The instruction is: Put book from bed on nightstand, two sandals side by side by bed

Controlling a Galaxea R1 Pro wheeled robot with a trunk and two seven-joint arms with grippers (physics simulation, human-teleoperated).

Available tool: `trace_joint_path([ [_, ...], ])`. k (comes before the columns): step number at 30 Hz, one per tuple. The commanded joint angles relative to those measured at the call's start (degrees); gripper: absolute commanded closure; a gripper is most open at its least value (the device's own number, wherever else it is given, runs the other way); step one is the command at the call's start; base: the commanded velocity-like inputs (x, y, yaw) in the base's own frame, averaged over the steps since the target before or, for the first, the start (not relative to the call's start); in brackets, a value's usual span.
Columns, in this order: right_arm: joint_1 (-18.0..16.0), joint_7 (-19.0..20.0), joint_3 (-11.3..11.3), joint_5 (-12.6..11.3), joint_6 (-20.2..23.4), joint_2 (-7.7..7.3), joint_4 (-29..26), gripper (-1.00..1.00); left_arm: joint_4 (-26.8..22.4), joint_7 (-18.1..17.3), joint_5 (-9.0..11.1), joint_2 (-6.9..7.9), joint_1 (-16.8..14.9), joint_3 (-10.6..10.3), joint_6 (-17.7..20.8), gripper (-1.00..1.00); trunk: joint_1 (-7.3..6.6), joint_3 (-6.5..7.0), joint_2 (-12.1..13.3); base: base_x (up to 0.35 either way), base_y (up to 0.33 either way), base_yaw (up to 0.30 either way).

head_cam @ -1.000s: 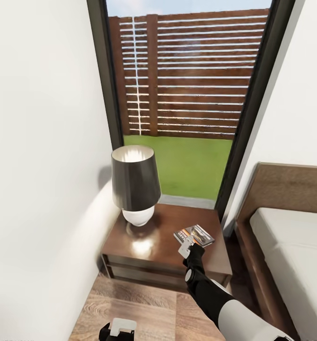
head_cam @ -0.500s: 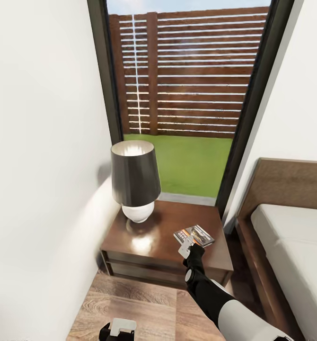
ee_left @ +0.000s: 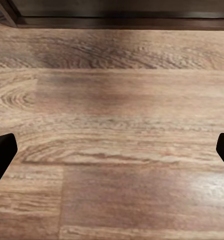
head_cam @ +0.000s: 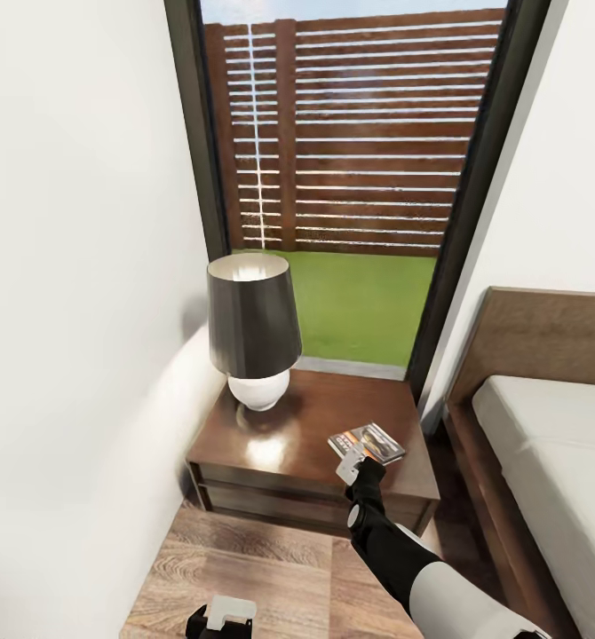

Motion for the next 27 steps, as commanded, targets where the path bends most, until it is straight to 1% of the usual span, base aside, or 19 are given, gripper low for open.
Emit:
trace_joint_path([
  [1,-0.05,-0.12,0.31,0.37,0.53,-0.02,0.00,1.00,0.04,0.28,0.33,-0.01,-0.03,-0.50,-0.16,-1.00,-0.01,-0.05,-0.02,0.000,0.000,0.000],
  [11,-0.05,-0.13,0.31,0.37,0.50,-0.10,0.00,1.00,0.04,0.32,0.35,-0.02,-0.04,-0.50,-0.12,-1.00,-0.01,-0.05,-0.02,0.012,0.000,0.000],
  [14,-0.05,-0.13,0.31,0.37,0.49,-0.11,0.00,1.00,0.04,0.31,0.37,-0.06,-0.02,-0.50,-0.10,-1.00,-0.01,-0.05,-0.02,0.189,0.000,0.000],
  [21,-0.05,-0.13,0.31,0.37,0.35,-0.11,0.00,1.00,0.04,0.35,0.41,-0.10,-0.03,-0.50,-0.08,-1.00,-0.01,-0.05,-0.02,0.303,0.000,0.000],
  [27,-0.05,-0.13,0.31,0.37,0.45,-0.11,0.00,1.00,0.04,0.28,0.41,-0.10,-0.04,-0.50,-0.08,-1.00,-0.01,-0.05,-0.02,0.071,0.000,0.000],
])
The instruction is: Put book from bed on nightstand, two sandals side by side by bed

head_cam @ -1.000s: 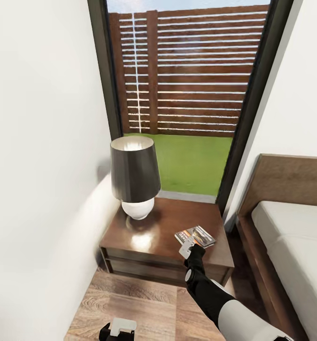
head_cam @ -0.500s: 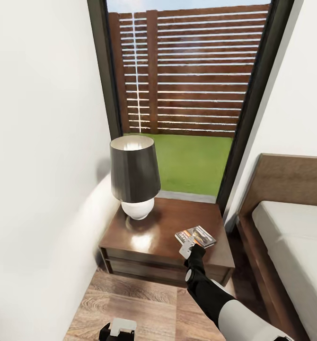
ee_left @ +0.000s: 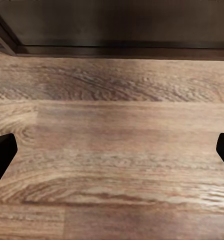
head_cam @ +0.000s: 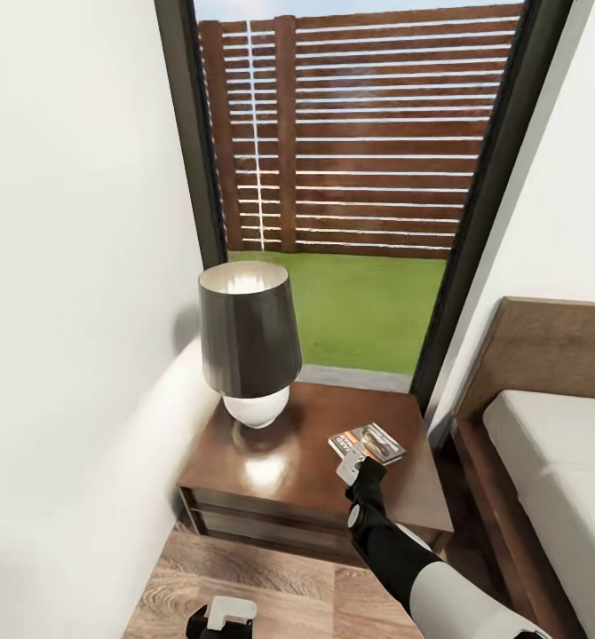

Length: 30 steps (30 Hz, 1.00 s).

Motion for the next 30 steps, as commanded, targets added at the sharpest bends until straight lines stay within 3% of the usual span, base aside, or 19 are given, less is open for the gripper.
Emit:
trace_joint_path([
  [1,-0.05,-0.12,0.31,0.37,0.50,-0.02,-0.01,1.00,0.04,0.28,0.33,-0.01,-0.03,-0.50,-0.16,-1.00,-0.01,-0.05,-0.02,0.018,0.000,0.000],
  [8,-0.05,-0.12,0.31,0.37,0.50,-0.02,-0.01,1.00,0.04,0.10,0.29,-0.01,-0.03,-0.51,-0.20,-1.00,-0.01,-0.05,-0.02,0.007,0.000,0.000],
  [30,-0.05,-0.12,0.31,0.37,0.55,-0.02,0.01,1.00,0.04,-0.26,0.24,-0.10,-0.03,-0.58,-0.16,-1.00,4.82,-4.00,-8.84,0.000,0.000,0.000],
])
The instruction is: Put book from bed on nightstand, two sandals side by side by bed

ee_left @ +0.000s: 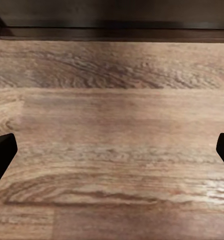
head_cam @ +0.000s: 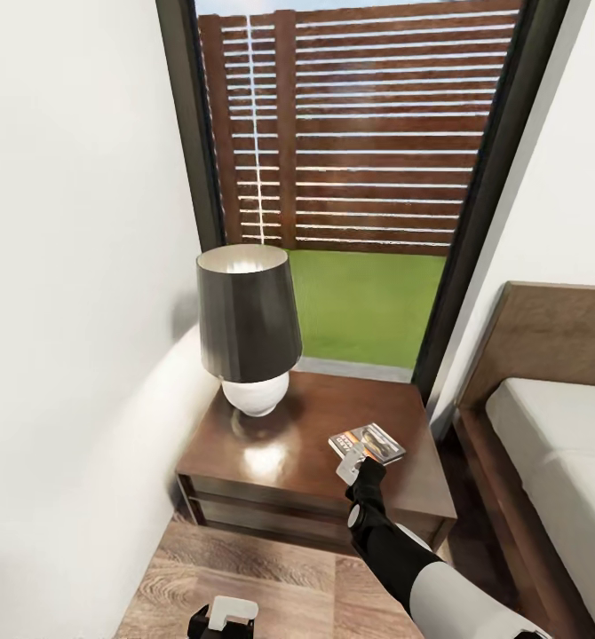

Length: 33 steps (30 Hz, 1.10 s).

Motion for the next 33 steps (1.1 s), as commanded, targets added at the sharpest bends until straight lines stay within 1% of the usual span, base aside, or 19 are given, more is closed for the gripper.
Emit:
trace_joint_path([
  [1,-0.05,-0.13,0.32,0.47,0.54,-0.02,-0.03,1.00,0.04,0.28,0.32,-0.01,-0.03,-0.50,-0.17,-1.00,0.21,-0.23,-0.44,0.000,0.000,0.000],
  [9,-0.05,-0.13,0.32,0.47,0.50,-0.02,0.02,1.00,0.04,0.28,0.32,-0.01,-0.01,-0.50,-0.18,-1.00,1.97,-1.67,-3.64,0.000,0.000,0.000],
  [11,-0.05,-0.13,0.32,0.47,0.47,-0.02,0.04,1.00,0.04,0.28,0.32,-0.01,-0.02,-0.50,-0.17,-1.00,1.97,-1.67,-3.64,0.000,0.000,0.000],
  [12,-0.05,-0.13,0.32,0.47,0.46,-0.02,0.05,-1.00,0.04,0.28,0.32,-0.01,-0.03,-0.50,-0.17,-1.00,1.97,-1.67,-3.64,0.000,0.000,0.000],
  [22,-0.05,-0.13,0.32,0.47,0.50,-0.02,0.05,-1.00,0.04,0.28,0.32,0.05,-0.03,-0.50,-0.17,-1.00,1.97,-1.67,-3.64,-0.014,0.005,0.000],
  [33,-0.05,-0.12,0.32,0.47,0.44,-0.02,0.05,-1.00,0.04,0.25,0.32,0.07,-0.03,-0.48,-0.17,-1.00,1.97,-1.67,-3.64,-0.263,0.107,0.000],
])
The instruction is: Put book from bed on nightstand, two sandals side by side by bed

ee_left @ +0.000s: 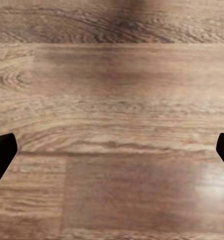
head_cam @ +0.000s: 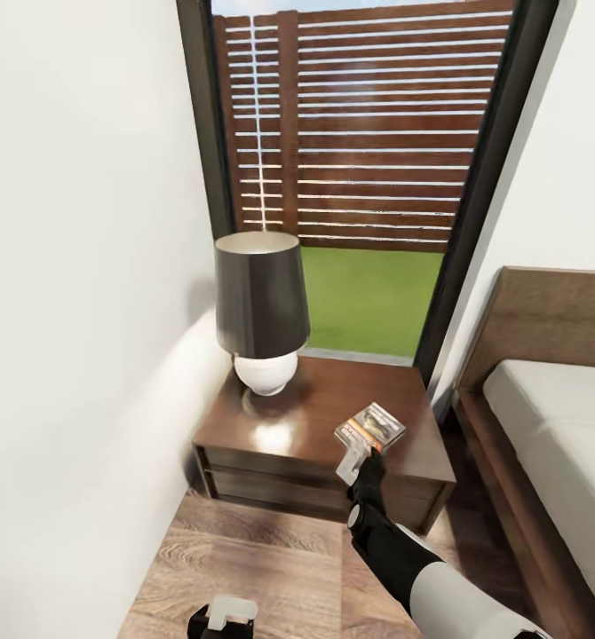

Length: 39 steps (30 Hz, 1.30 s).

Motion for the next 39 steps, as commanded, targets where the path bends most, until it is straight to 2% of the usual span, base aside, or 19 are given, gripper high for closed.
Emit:
trace_joint_path([
  [1,-0.04,-0.15,0.29,0.36,0.49,-0.02,0.00,-1.00,0.03,0.27,0.32,-0.01,-0.03,-0.50,-0.15,-1.00,-0.04,-0.05,-0.02,-0.294,0.121,0.000],
  [16,-0.04,-0.12,0.29,0.31,0.24,-0.05,0.12,-1.00,0.03,0.28,0.32,-0.02,-0.03,-0.48,-0.15,-1.00,-0.04,-0.05,-0.02,-0.299,0.064,0.000],
  [21,-0.04,0.57,-1.02,-1.31,-2.44,-0.32,2.85,-1.00,0.03,0.24,0.32,-0.01,-0.03,-0.49,-0.15,-1.00,-0.04,-0.05,-0.02,-0.050,0.002,0.000],
  [22,-0.04,1.15,-5.97,-7.17,-9.11,-0.46,6.24,-1.00,0.03,0.22,0.32,-0.01,-0.03,-0.46,-0.15,-1.00,-0.04,-0.05,-0.02,-0.005,0.000,0.000],
  [24,-0.04,1.75,-7.43,-9.38,-10.95,-0.49,6.81,-1.00,0.03,0.22,0.32,-0.03,-0.03,-0.48,-0.15,-1.00,-0.04,-0.05,-0.02,-0.004,0.000,0.000],
  [25,-0.04,2.61,-8.53,-11.50,-12.66,-0.48,7.22,-1.00,0.03,0.22,0.34,-0.05,-0.03,-0.49,-0.15,-1.00,-0.04,-0.05,-0.02,-0.002,0.000,0.000],
  [28,0.06,4.26,-9.54,-14.51,-15.08,-0.47,7.69,-1.00,0.03,0.22,0.35,-0.07,-0.03,-0.50,-0.15,-1.00,-0.04,-0.05,-0.02,-0.001,0.000,0.000],
  [29,0.12,5.26,-9.93,-16.52,-16.64,-0.47,7.86,-1.00,0.03,0.25,0.37,-0.08,-0.03,-0.49,-0.15,-1.00,-0.04,-0.05,-0.02,0.000,0.000,0.000],
  [31,0.17,5.98,-10.18,-18.40,-18.06,-0.48,7.97,-1.00,0.03,0.27,0.39,-0.07,-0.03,-0.50,-0.15,-1.00,-0.04,-0.05,-0.02,0.000,0.000,0.000],
  [32,0.24,6.46,-10.33,-20.14,-19.27,-0.49,8.04,-1.00,0.03,0.28,0.38,-0.08,-0.03,-0.51,-0.15,-1.00,-0.04,-0.05,-0.02,0.000,0.000,0.000],
  [39,0.57,7.30,-10.63,-25.47,-21.47,-0.67,8.16,-1.00,0.03,0.30,0.41,-0.06,-0.03,-0.47,-0.15,-1.00,-0.04,-0.05,-0.02,0.000,0.000,0.000],
])
